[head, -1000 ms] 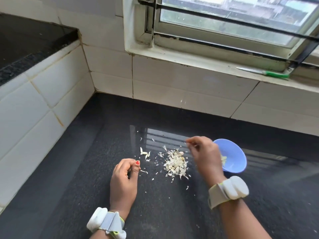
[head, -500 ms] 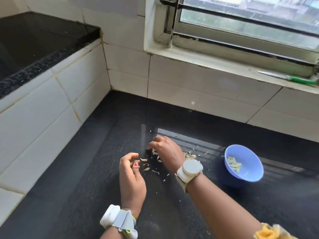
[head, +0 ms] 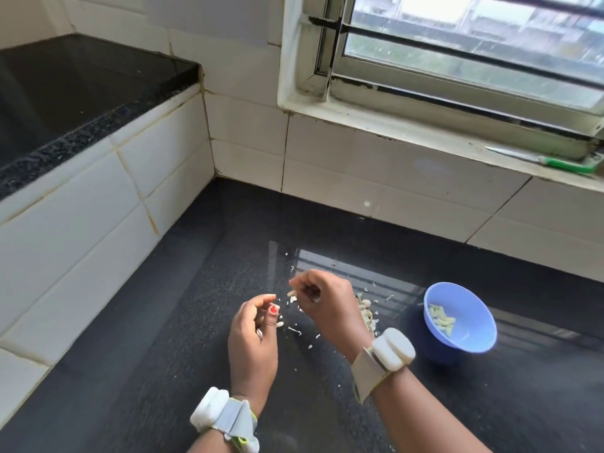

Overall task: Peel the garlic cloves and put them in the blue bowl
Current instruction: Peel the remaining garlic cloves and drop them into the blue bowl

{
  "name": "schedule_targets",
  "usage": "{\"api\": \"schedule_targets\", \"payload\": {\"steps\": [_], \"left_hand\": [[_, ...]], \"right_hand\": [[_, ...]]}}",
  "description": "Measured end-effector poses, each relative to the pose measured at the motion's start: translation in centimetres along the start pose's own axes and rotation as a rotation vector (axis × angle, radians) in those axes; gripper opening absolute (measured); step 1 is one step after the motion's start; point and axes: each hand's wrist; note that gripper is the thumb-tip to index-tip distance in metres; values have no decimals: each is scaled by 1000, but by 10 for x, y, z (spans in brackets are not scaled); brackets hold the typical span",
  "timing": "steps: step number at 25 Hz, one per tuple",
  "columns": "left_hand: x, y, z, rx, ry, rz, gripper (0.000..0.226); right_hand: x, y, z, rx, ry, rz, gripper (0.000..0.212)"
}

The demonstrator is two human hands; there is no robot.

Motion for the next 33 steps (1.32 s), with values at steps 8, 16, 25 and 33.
{"api": "schedule_targets", "payload": {"steps": [8, 16, 25, 33], "left_hand": [[-43, -13, -23, 159, 161, 180, 12], [-60, -8, -29, 165, 326, 219, 20], [-66, -12, -36, 257, 468, 408, 8], [-69, -17, -36, 351, 786, 889, 10]], "right_hand": [[6, 36, 35, -109, -310, -179, 21], [2, 47, 46, -223, -224, -95, 12], [-4, 47, 52, -218, -187, -61, 10], [-9, 46, 56, -151, -206, -77, 11]]}}
Point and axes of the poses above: each hand's wrist, its own y-axis away from the middle knuckle, its own z-axis out of the back of the hand, x = y × z, and after that the axes turned 5 degrees about -z, right-handed
